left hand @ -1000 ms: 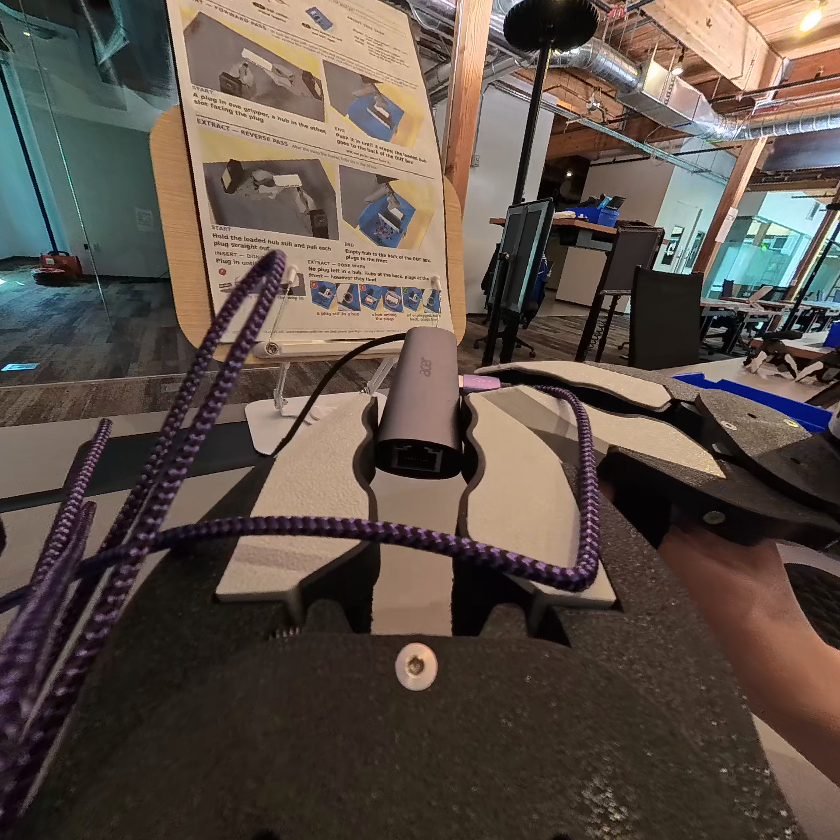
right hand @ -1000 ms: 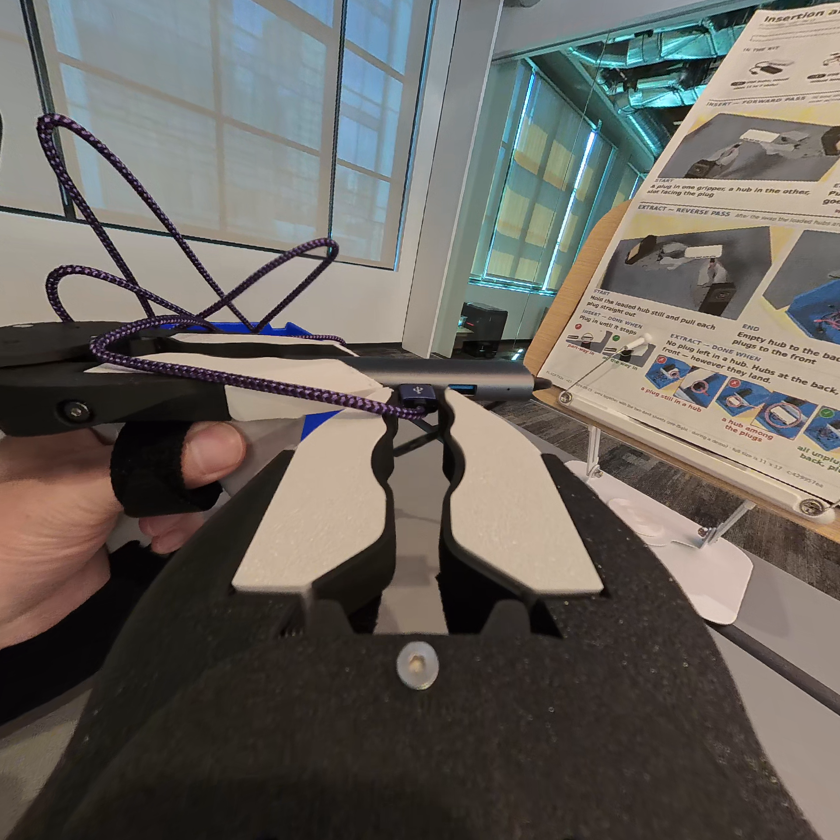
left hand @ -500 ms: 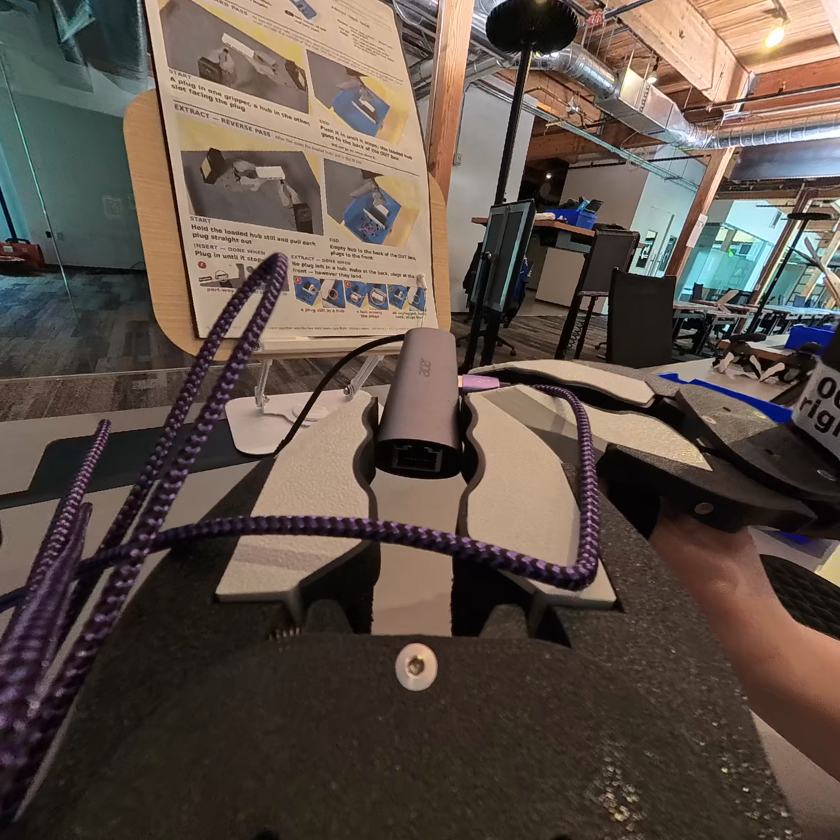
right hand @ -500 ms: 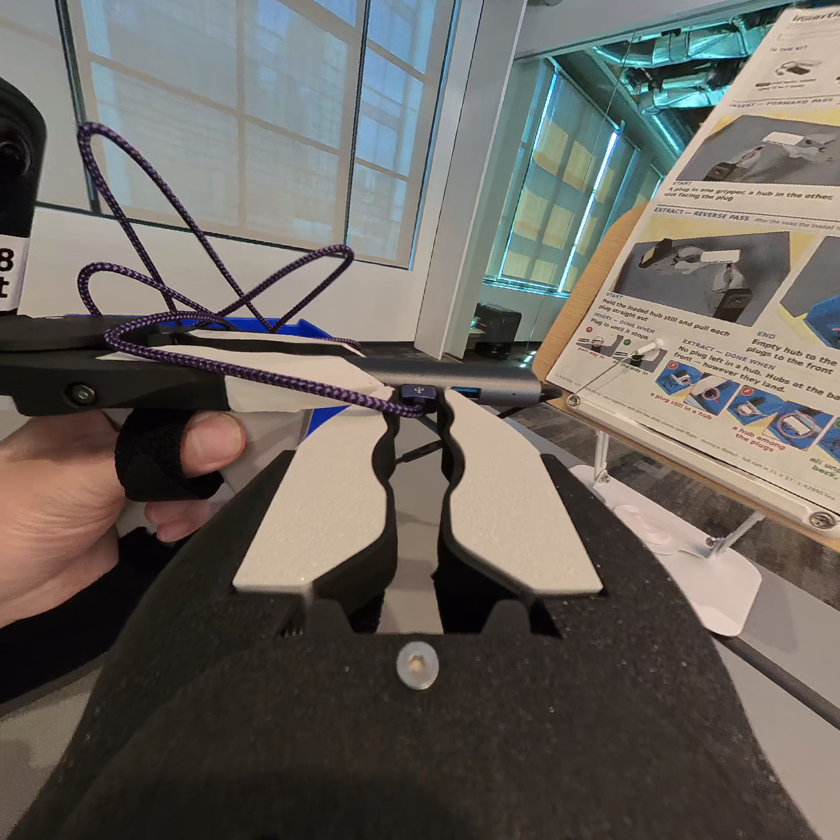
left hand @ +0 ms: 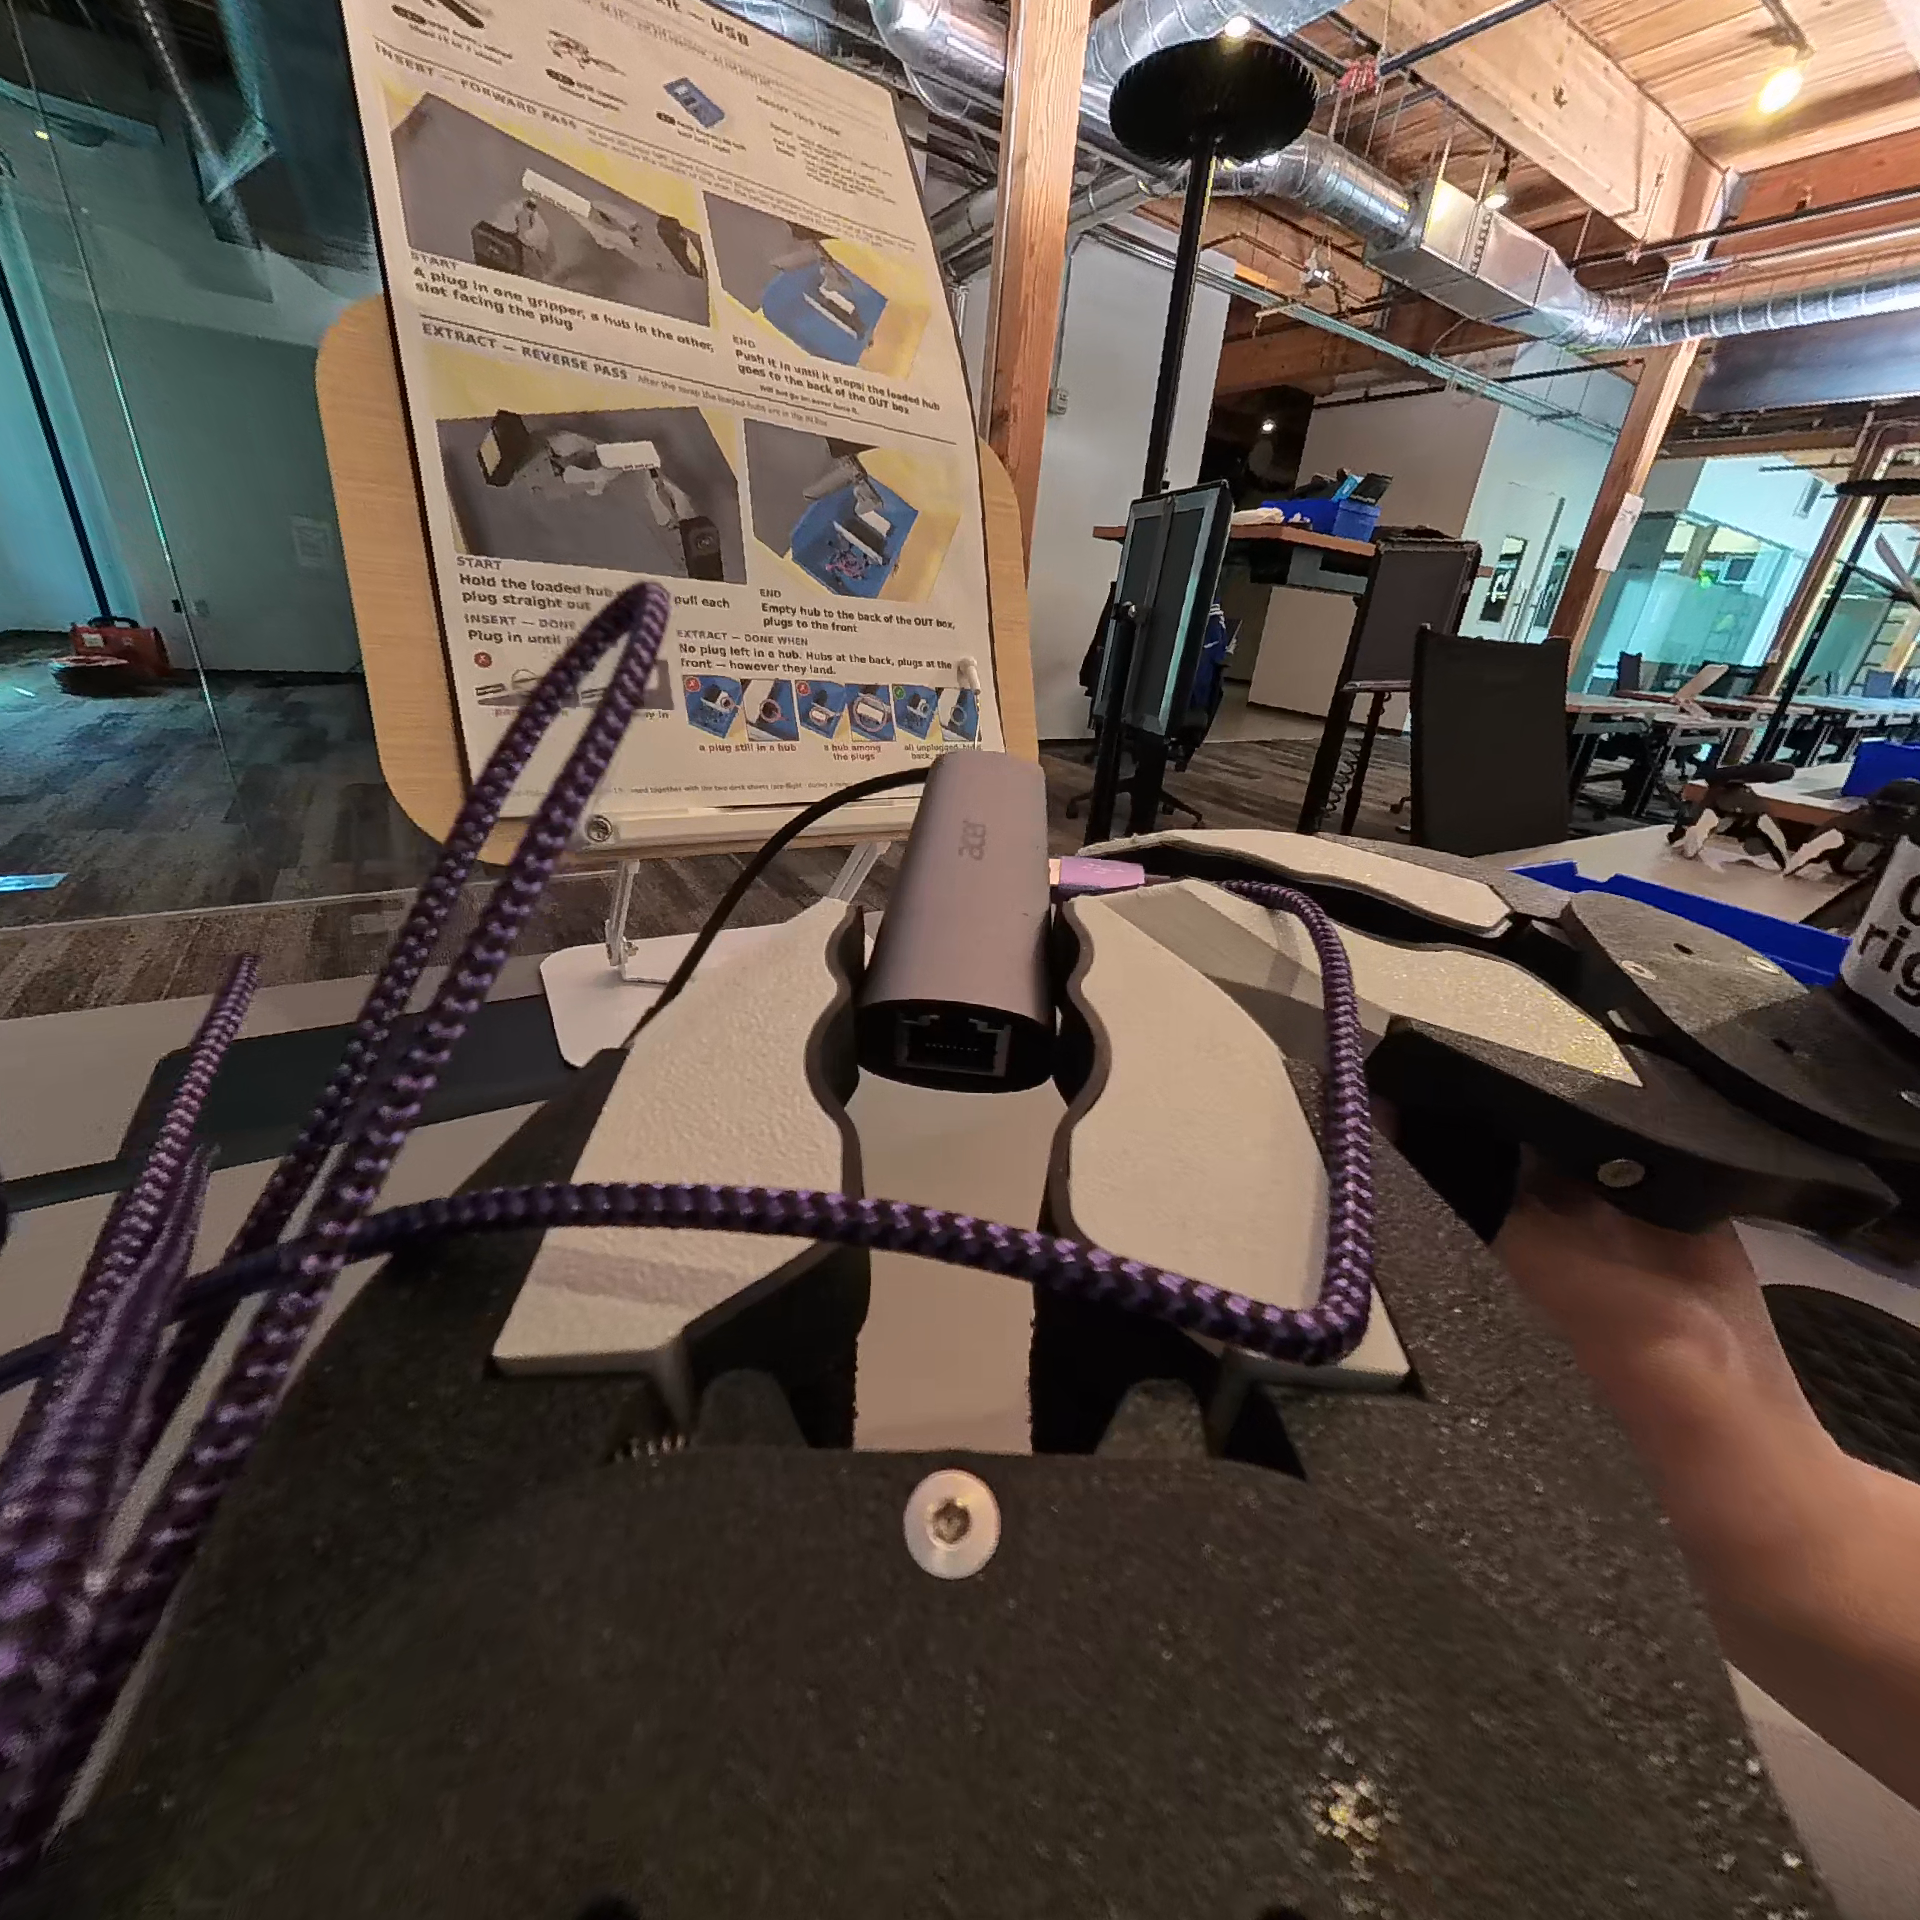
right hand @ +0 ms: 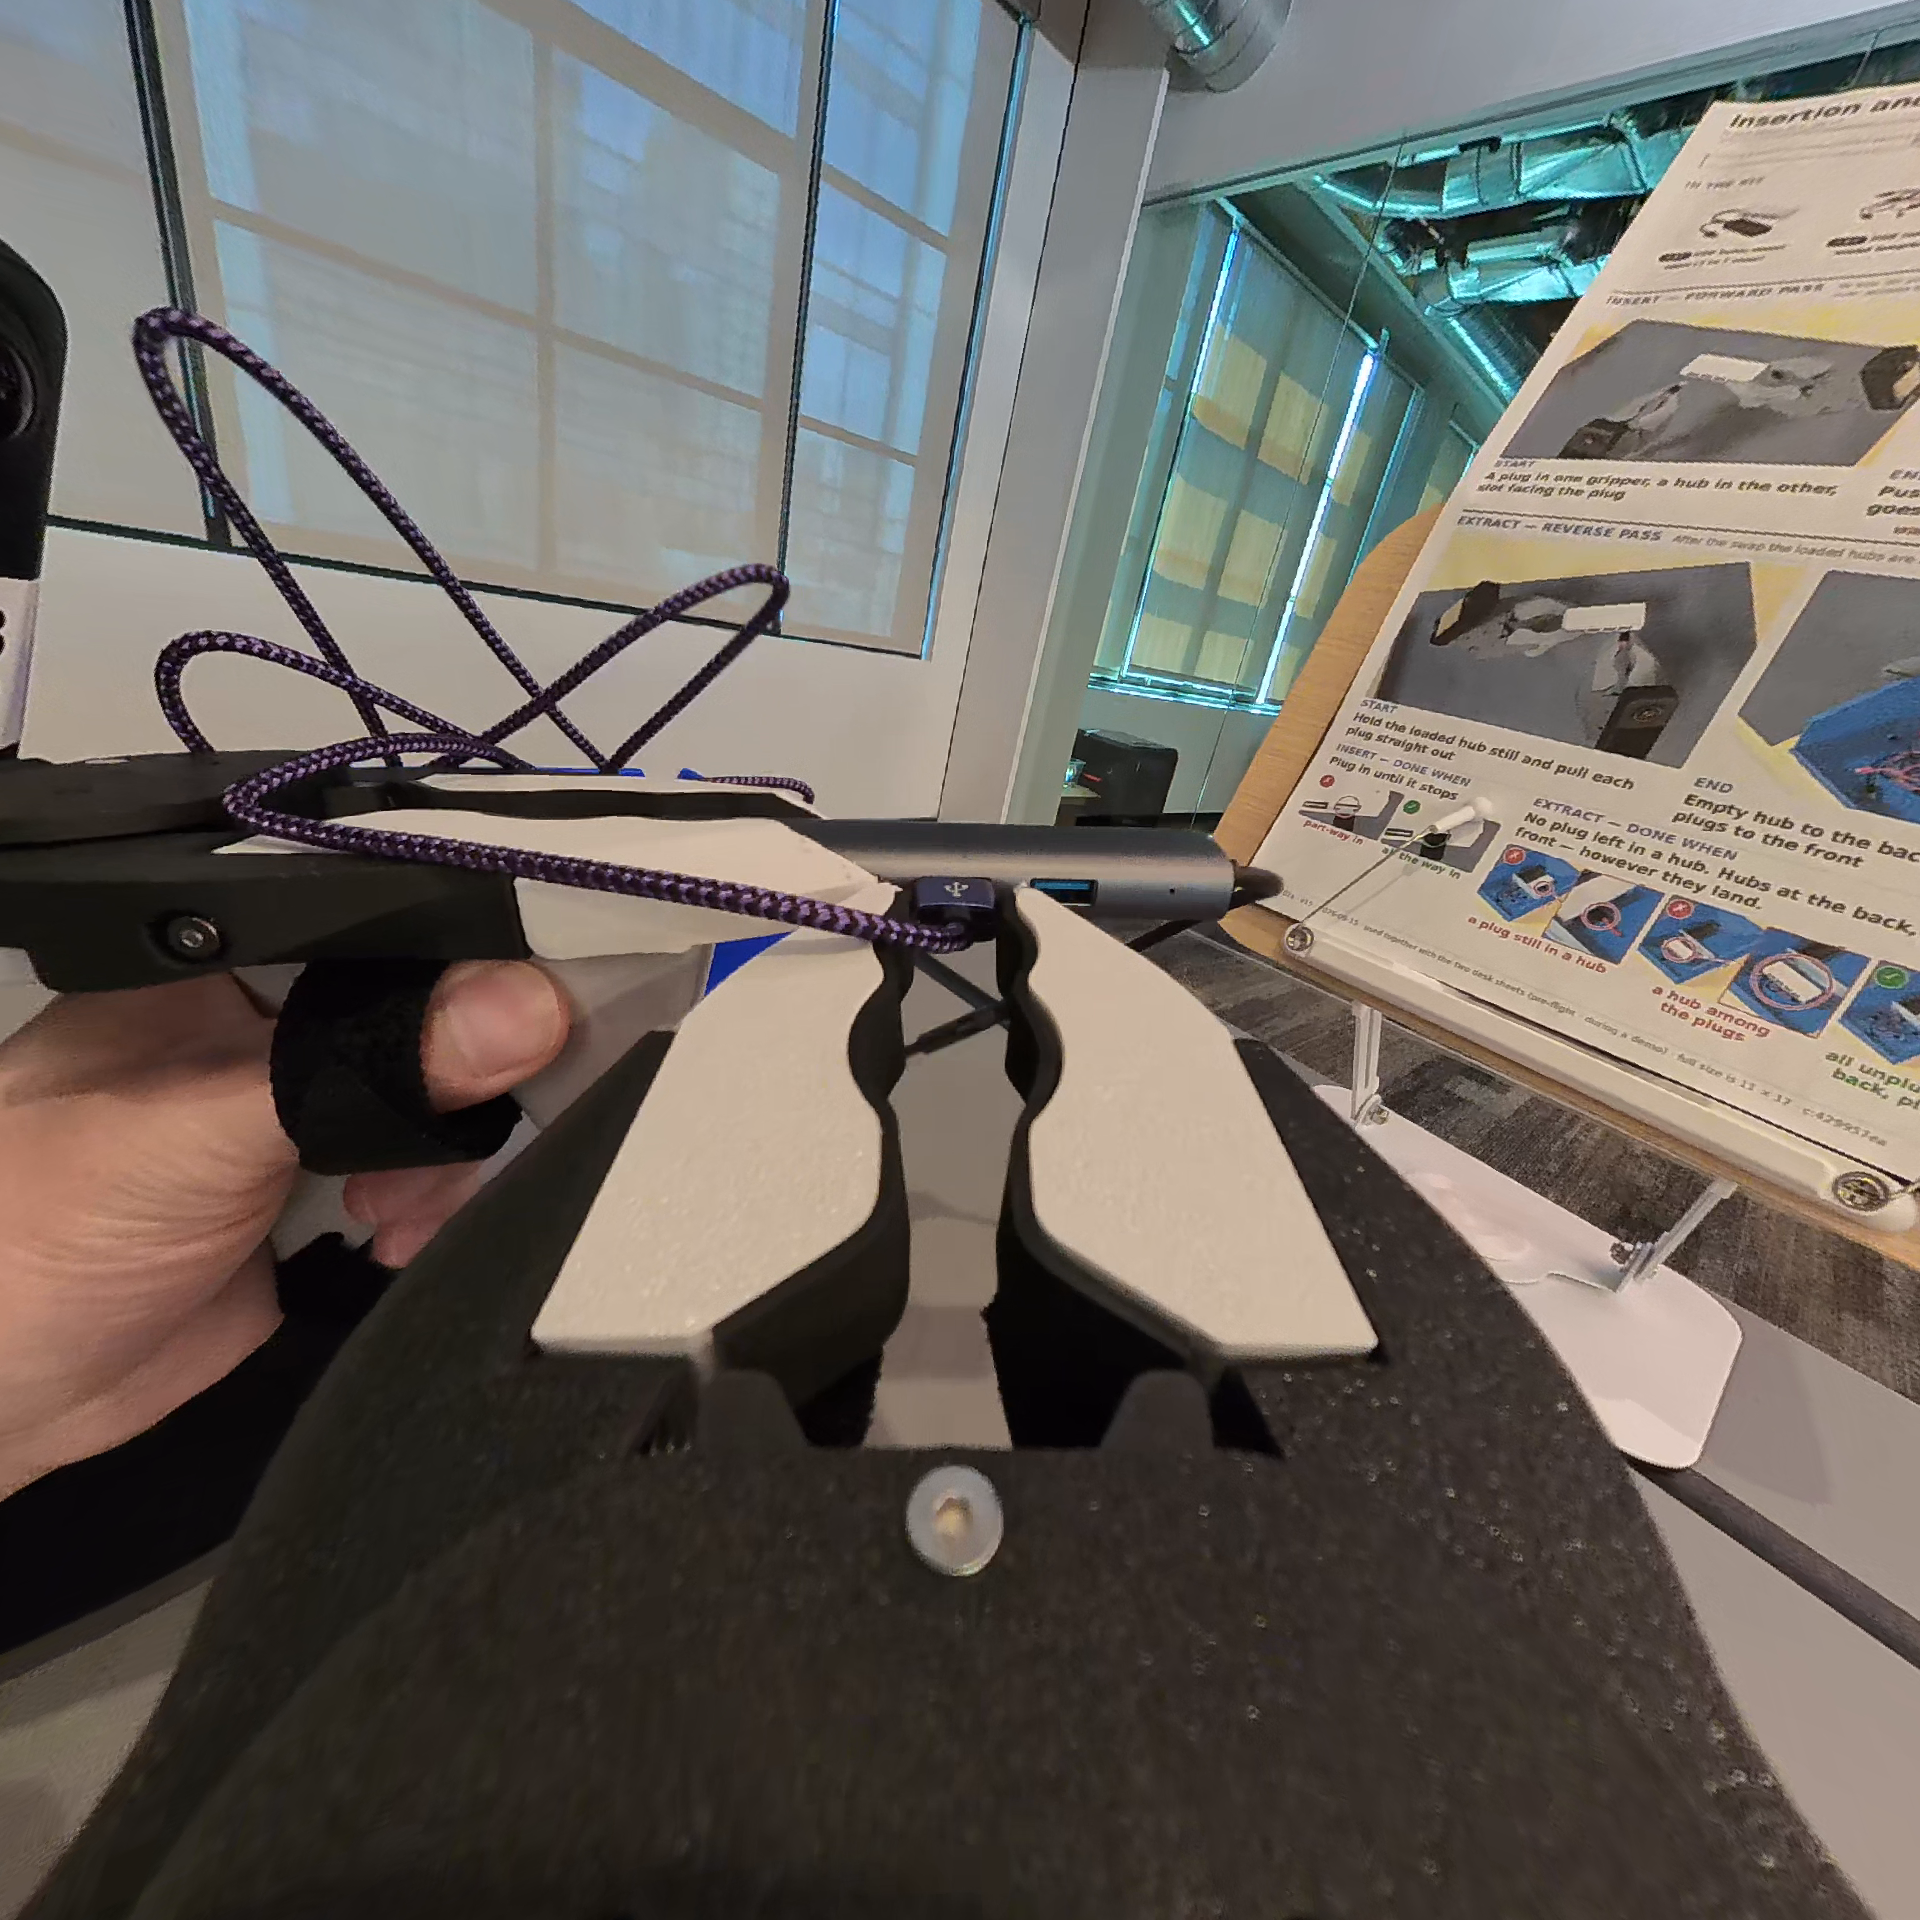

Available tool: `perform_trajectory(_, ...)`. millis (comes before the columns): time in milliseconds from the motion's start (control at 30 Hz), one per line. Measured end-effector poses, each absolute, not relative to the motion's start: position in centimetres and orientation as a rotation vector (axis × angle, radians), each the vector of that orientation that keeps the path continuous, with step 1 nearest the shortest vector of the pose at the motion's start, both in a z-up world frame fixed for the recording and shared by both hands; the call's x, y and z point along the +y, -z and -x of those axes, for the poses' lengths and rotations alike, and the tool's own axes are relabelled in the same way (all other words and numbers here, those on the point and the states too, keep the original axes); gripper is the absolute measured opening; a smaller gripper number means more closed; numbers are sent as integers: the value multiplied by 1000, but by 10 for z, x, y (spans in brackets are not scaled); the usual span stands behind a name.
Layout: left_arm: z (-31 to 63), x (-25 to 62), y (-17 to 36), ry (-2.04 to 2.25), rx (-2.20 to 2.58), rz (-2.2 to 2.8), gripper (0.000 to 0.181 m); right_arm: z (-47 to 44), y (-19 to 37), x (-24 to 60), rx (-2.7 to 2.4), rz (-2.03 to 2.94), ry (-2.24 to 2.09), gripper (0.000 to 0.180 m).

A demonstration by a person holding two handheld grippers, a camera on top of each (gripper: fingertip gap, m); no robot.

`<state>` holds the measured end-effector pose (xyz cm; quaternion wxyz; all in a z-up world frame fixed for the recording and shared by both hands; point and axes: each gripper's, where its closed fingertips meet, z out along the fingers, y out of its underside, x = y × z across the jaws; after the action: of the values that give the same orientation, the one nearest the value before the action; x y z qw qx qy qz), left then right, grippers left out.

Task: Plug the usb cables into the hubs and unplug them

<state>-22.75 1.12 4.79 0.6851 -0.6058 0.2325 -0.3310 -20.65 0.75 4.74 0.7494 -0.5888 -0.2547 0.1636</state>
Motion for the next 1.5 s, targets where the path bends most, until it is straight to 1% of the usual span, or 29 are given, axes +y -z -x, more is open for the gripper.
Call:
perform_trajectory(1100,223,10,-53,855,550,1337,35,203,-53,5,-545,1274,-282,15)
perform_trajectory(1233,224,10,-54,808,565,1333,35,203,-55,6,-545,1273,-301,15)
perform_trajectory(1267,226,12,-56,793,549,1334,35,203,-57,4,-543,1261,-317,15)
perform_trajectory(1333,261,39,-51,690,377,1395,34,198,-76,-12,-547,1159,-334,15)
perform_trajectory(1400,280,33,-64,993,330,1317,34,190,-86,-12,-535,1179,-273,15)
perform_trajectory(1433,290,30,-72,1052,301,1271,34,191,-88,-12,-544,1183,-309,15)
perform_trajectory(1500,298,33,-69,909,323,1320,65,191,-86,-6,-554,1219,-307,15)
